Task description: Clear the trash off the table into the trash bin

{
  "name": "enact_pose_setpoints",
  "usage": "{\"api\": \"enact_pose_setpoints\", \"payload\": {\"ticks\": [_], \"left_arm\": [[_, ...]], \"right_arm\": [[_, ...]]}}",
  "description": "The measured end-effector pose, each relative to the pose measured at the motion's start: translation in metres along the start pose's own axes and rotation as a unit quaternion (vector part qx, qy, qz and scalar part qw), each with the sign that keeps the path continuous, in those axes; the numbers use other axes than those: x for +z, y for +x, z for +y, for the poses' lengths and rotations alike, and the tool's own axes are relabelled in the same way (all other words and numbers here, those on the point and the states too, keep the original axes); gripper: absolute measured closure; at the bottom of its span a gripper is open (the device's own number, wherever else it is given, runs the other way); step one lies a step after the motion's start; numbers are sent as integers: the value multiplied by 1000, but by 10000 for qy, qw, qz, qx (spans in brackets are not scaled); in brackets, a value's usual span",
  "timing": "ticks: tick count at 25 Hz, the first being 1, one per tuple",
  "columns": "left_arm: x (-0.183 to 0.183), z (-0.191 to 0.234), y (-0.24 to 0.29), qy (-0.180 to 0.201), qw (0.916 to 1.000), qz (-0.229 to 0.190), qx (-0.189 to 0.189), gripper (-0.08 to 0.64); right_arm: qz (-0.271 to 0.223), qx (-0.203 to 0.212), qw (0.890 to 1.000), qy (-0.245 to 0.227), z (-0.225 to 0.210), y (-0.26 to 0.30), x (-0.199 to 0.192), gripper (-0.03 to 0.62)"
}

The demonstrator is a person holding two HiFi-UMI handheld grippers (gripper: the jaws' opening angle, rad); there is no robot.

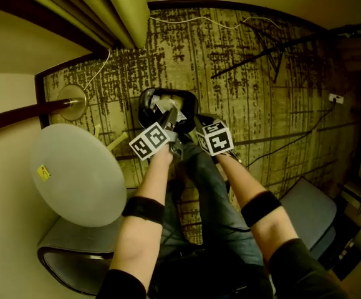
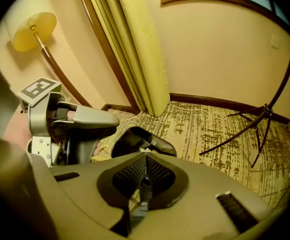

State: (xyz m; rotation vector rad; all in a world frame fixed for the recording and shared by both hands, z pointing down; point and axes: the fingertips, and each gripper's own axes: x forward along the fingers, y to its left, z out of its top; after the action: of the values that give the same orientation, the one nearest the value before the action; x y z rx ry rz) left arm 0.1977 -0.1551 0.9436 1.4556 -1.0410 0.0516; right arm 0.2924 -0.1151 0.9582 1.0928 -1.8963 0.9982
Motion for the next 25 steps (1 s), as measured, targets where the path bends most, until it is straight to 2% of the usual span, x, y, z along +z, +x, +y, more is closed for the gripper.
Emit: {"api": "enact_pose_setpoints", "payload": {"ticks": [2, 4, 9, 13, 16, 19, 22, 25], "left_arm": [[11, -26, -32, 302, 9995, -104, -42, 522], [20, -55, -67, 623, 9978, -175, -118, 558], [45, -113, -160, 1377, 9895, -418, -126, 558], [82, -123, -240, 1687, 9798, -1034, 296, 558], [96, -121, -299, 1786, 9715, -1418, 647, 558], [108, -116, -354, 1629, 9648, -1850, 913, 558], [114, -109, -409, 1474, 9548, -2261, 1245, 558], [110, -92, -464, 1412, 9383, -2637, 1737, 558]], "right_arm": [[-51, -3, 10000, -15, 14, -25, 14, 592], [-136, 15, 9999, -44, 31, -51, 29, 592], [-476, 136, 9984, -261, 76, -120, 83, 592], [-725, 429, 9947, -595, 127, -153, 126, 592], [-800, 649, 9910, -856, 165, -173, 142, 592], [-857, 986, 9827, -1310, 212, -189, 167, 592], [-867, 1386, 9697, -1814, 263, -199, 185, 592], [-835, 1817, 9528, -2284, 313, -204, 192, 592]]}}
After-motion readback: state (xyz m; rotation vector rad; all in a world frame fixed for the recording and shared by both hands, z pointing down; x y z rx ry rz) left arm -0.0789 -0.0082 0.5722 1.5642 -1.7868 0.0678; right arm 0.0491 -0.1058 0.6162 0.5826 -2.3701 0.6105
